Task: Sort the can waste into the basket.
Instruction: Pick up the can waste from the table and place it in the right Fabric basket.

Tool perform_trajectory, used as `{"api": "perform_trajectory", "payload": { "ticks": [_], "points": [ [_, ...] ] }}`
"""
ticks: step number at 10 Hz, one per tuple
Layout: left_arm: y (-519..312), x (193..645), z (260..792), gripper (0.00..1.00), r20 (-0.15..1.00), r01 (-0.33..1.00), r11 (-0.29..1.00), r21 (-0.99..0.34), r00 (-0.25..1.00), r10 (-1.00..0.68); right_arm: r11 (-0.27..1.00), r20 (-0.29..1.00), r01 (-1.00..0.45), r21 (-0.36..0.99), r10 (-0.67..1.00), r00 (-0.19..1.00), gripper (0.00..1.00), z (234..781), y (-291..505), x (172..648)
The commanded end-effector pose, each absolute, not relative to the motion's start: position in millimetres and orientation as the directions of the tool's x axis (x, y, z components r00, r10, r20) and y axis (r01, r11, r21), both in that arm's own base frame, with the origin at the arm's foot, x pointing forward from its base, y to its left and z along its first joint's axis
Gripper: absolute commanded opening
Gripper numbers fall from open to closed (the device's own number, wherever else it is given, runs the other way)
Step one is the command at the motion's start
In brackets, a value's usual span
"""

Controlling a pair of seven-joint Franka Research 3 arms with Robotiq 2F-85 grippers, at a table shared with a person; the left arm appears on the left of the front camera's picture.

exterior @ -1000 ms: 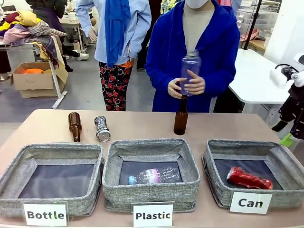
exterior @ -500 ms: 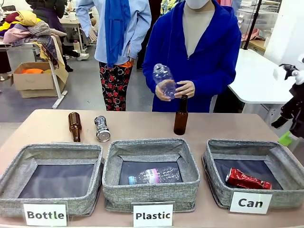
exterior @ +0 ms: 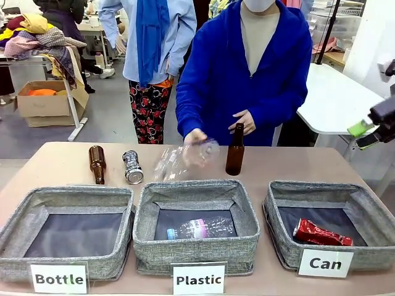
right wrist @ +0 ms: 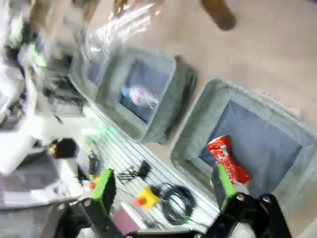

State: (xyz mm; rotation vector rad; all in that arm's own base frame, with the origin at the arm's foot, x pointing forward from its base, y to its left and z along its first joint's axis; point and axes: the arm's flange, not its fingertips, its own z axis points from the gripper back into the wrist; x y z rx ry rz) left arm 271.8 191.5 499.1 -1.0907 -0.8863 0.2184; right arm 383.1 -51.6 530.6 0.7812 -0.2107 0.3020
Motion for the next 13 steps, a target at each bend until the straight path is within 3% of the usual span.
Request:
{"api": "perform_trajectory", "payload": {
  "ticks": [1,3,4,13],
  "points": [
    [192.9,270.2,498.3,1.0,0.526,0.267,0.482,-0.834,0.65,0.549,0.255,-0.065,0.217,0.942,-0.495,0.866,1.0,532.8,-56.7,398.1],
    [192.9,270.2,498.3,1.0,0.526,0.267,0.482,-0.834,0.65,0.549,0.125,-0.132,0.221,0.967,-0.495,0.859,1.0,526.6,-70.7,405.2],
    [192.9,270.2,498.3,1.0,0.526,0.267,0.482,-0.834,0.65,0.549,0.584,0.129,-0.072,0.808,-0.056,0.99,1.0,522.0,-65.5,398.1],
    [192.9,270.2,498.3,1.0,0.526,0.267,0.482,-0.834,0.65,0.549,0.584,0.129,-0.072,0.808,-0.056,0.99,1.0,522.0,-65.5,398.1]
  ]
}}
